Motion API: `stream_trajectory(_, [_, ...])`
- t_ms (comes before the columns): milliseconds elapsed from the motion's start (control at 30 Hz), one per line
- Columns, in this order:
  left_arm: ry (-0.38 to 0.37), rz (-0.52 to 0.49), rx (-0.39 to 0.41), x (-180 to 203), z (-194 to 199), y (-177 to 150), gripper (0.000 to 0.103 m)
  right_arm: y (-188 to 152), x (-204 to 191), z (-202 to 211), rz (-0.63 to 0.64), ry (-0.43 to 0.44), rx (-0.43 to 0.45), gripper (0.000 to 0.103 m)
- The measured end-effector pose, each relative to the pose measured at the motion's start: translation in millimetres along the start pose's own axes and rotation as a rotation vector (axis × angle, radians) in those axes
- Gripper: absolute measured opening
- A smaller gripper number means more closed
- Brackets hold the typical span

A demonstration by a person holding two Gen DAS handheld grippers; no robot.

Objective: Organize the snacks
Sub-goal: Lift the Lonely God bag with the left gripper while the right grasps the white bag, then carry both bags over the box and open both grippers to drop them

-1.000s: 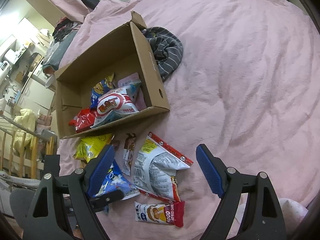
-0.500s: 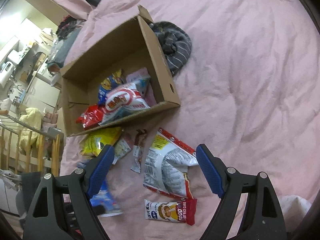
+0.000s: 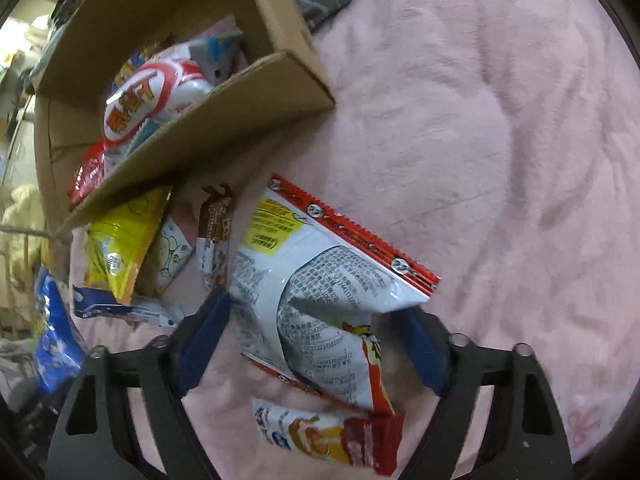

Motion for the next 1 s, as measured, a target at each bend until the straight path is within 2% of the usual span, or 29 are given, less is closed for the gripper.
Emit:
stream_trajectory(33, [0.004,0.002,0.006,-2,1,3,0.036,0,-2,3,0.013,-0.016,0.015,0.061])
stream_trajectory(67, [0.010,0.002,0.013,-5,3,4,0.036,-1,-4,6,0.027,-0.024,0.028,0.058])
stream_trajectory(133, [0.023,0.004,0.031,-7,6,9,0.036,-5,-7,11,0.043,-0.003,0.033,0.048])
stream_trajectory(200, [0.029,0.009,0.044,-10,8,12,0.036,-11,-9,18,0.055,0.026,0.043,0.044])
stream_trajectory(333, [0.036,0.008,0.065,-13,13,17,0.036,-20,-15,45,0.091,0.074,0.103,0.043])
stream_trajectory(500, [0.037,-0.012,0.092,-11,22,26,0.036,-32,-15,73,0.073,0.152,0.158,0.042])
stream_trajectory(633, [0.036,-0.027,0.113,-8,29,37,0.036,-36,-27,107,0.110,0.181,0.273,0.042])
stream_trajectory(767, [0.035,-0.043,0.135,-3,37,50,0.036,-28,-29,136,0.121,0.209,0.352,0.043])
stream_trajectory(1000, [0.031,-0.074,0.183,7,53,84,0.036,5,-40,157,0.130,0.225,0.413,0.042])
Point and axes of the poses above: each gripper's, at about its wrist camera, not at the fingertips, and z roughly against the way its jaws point, x to its right, y to its top, the point moved 6 cm from there along -z, roughly the way its jaws point, and after that the axes turned 8 degrees about -y, right-handed, at the moved point
